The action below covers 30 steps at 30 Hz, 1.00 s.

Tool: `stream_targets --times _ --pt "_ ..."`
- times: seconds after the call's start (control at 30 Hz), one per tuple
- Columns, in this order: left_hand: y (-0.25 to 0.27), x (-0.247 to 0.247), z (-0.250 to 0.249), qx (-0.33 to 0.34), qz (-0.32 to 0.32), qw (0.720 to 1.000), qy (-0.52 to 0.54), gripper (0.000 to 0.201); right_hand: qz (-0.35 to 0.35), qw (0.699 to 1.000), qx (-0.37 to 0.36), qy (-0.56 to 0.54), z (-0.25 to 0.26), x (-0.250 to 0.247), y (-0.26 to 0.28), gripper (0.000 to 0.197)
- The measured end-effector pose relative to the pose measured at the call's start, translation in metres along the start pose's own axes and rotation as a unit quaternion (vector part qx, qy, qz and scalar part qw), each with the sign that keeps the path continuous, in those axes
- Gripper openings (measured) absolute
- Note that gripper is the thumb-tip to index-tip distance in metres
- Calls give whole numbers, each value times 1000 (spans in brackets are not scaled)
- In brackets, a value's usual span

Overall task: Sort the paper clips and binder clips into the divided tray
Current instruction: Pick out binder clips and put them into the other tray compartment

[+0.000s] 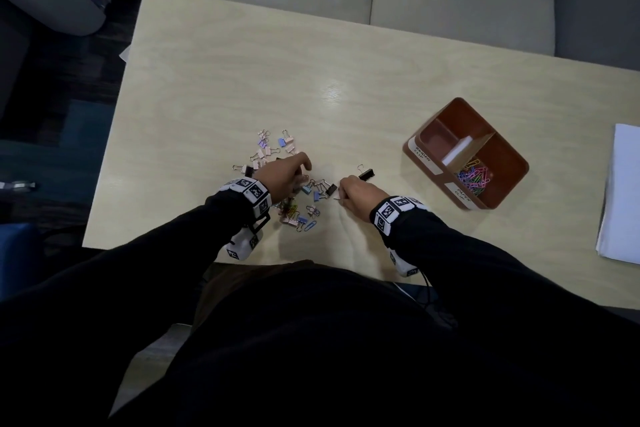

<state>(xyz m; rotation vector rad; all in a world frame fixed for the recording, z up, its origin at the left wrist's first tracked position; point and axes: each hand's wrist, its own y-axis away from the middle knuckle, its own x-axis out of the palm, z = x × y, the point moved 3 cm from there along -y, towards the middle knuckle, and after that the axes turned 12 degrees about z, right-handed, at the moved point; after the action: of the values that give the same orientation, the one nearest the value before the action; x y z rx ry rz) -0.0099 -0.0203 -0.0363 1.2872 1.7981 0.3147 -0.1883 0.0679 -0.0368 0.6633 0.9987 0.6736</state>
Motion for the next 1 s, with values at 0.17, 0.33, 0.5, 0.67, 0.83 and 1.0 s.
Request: stream_targets --times 0.17,0.33,0.5,0.67,0.83,1.0 --pt "13 3 -9 9 -37 999 32 22 2 998 9 -63 -2 8 8 15" --pt "17 -2 -39 31 -58 997 39 21 -38 988 -1 -153 -3 -3 35 16" --pt "7 -9 -87 66 -73 993 60 18 -106 964 -15 -244 -21 -21 67 27" --pt "-15 -12 -151 109 -81 988 69 11 -197 933 -7 -300 -50 -43 102 21" --pt "-45 -5 -226 147 -68 986 40 11 -284 908 35 -305 -93 -62 141 18" --pt "-79 12 -286 140 -35 989 -16 11 -373 867 136 -302 -138 -74 171 20"
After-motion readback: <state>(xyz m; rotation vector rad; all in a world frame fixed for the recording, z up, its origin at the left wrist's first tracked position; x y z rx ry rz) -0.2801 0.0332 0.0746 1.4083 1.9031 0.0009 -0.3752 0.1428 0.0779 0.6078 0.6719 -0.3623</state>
